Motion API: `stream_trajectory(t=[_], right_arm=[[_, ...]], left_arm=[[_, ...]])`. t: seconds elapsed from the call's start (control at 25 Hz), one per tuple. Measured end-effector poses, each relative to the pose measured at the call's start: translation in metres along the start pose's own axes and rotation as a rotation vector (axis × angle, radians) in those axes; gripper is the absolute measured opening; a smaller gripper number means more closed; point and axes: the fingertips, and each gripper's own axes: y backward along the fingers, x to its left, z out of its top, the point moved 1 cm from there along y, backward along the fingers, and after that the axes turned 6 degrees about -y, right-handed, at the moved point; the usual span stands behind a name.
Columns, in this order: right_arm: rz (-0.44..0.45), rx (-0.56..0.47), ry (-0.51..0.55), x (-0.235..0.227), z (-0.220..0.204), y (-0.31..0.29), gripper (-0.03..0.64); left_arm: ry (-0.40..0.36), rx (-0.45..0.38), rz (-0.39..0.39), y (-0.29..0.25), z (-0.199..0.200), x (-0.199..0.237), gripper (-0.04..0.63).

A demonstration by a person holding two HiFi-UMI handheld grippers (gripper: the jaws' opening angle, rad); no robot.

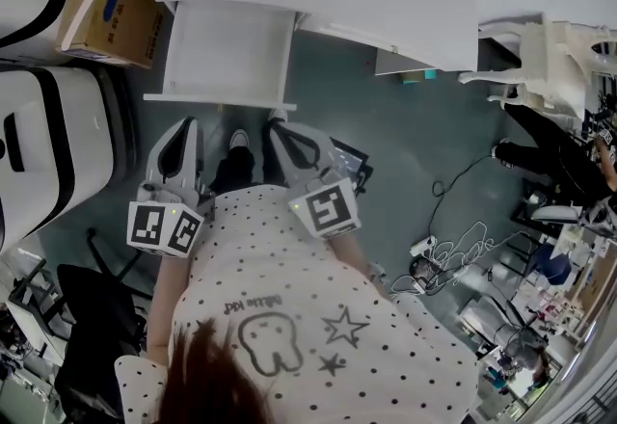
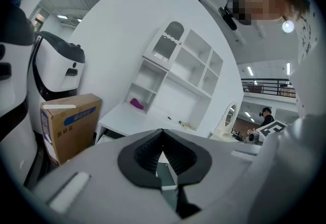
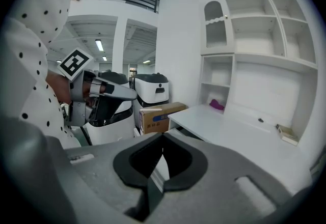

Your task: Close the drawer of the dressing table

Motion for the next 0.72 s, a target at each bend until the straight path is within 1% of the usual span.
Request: stream_trajectory(t=[0.2,0.32,0.48,0.72], right_arm=[[-0.005,-0.002,0.03,-0.037,0.004,0.005,0.002],[0.019,-0.011,0.049,-0.052,0.006,0.007,0.002],[0.06,-0.031,0.092,-0.066,0.003,0.01,0.002],[0.045,-0.02,0.094,-0.089,0.002,0.015,0.003]], left_arm=[[0.003,-0.024,0.069,-0.017,0.004,-0.011,0.0],[0.0,-0.052,0.107,-0.026,0.006,-0.017,0.0],[-0.023,-0.076,0.13,-0.039,0.003,-0.029,0.002],[-0.029,-0.076,0.145,-0.053,-0.002,-0.037,-0.002]])
